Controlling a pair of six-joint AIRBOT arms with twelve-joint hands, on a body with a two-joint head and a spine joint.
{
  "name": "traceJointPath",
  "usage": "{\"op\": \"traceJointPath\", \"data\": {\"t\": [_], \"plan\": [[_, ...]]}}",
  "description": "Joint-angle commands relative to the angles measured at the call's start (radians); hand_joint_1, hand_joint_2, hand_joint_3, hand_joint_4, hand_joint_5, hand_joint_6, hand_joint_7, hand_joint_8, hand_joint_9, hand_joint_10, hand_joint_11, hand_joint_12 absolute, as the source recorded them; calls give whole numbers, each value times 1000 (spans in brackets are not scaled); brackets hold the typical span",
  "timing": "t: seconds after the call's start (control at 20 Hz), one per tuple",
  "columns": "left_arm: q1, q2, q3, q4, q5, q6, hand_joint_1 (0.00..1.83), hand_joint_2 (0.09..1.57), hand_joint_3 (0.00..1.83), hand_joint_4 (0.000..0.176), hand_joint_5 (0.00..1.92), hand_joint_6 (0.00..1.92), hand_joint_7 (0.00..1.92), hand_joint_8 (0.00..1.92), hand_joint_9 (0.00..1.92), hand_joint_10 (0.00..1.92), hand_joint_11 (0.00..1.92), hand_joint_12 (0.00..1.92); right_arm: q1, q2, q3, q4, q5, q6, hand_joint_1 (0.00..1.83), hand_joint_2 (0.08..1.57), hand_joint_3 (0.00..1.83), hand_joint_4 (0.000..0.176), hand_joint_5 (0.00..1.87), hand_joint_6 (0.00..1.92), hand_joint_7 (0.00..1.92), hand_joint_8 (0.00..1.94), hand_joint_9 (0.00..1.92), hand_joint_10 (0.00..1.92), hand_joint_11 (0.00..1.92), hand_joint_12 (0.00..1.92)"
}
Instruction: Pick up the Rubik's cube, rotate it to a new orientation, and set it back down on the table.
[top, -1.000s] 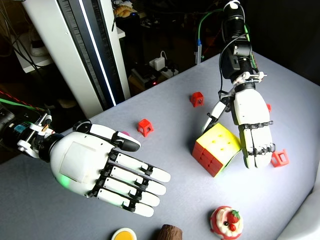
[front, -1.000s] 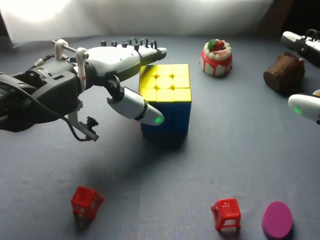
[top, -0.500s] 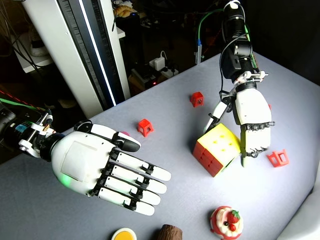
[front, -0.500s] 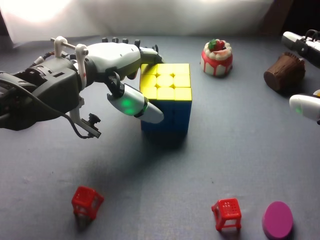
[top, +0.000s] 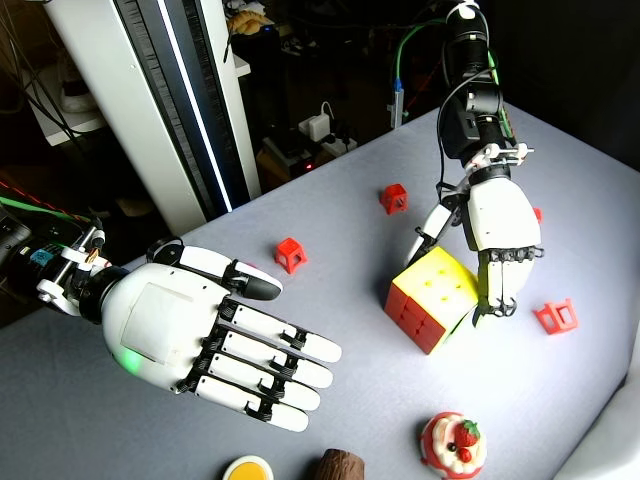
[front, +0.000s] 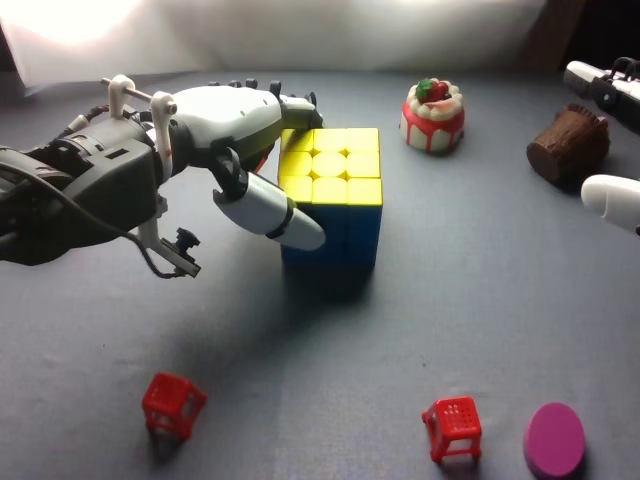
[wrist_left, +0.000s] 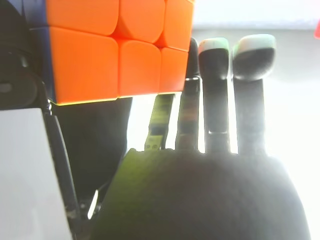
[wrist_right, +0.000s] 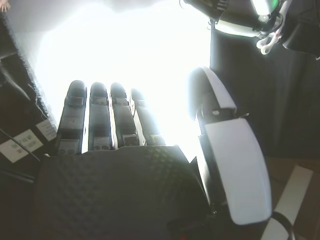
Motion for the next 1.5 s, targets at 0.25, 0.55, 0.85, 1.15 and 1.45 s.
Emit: {"op": "traceJointPath", "data": {"t": [0.25,0.55,0.85,1.15,1.45], "plan": [[3,38,-27,93,-234,-100,1122,1358,0,25,725,1474,674,1580,786,1921,815,1921,8,-16,58,-67,133,6,116,1490,0,0,62,14,151,7,83,396,0,1372],[1,92,-70,145,-352,-145,1094,1406,0,8,688,1580,575,1695,817,1921,926,1921,62,-39,131,-165,139,6,57,1458,0,0,111,64,192,16,27,696,0,1101],[-21,126,-101,201,-439,-170,784,1469,0,86,552,1760,1069,1921,1106,1921,1163,1921,139,-80,204,-246,145,6,62,1322,0,0,101,55,164,8,0,803,0,1432],[-39,157,-128,252,-506,-178,1100,1441,0,0,524,1617,658,1797,1059,1921,1166,1921,200,-123,259,-292,166,6,109,1312,0,0,115,120,214,17,0,826,0,1369],[-45,167,-143,271,-555,-179,1128,1462,0,0,454,1569,646,1885,1063,1921,1207,1921,252,-184,318,-317,168,6,56,1328,4,0,0,576,239,9,0,632,0,683]]}}
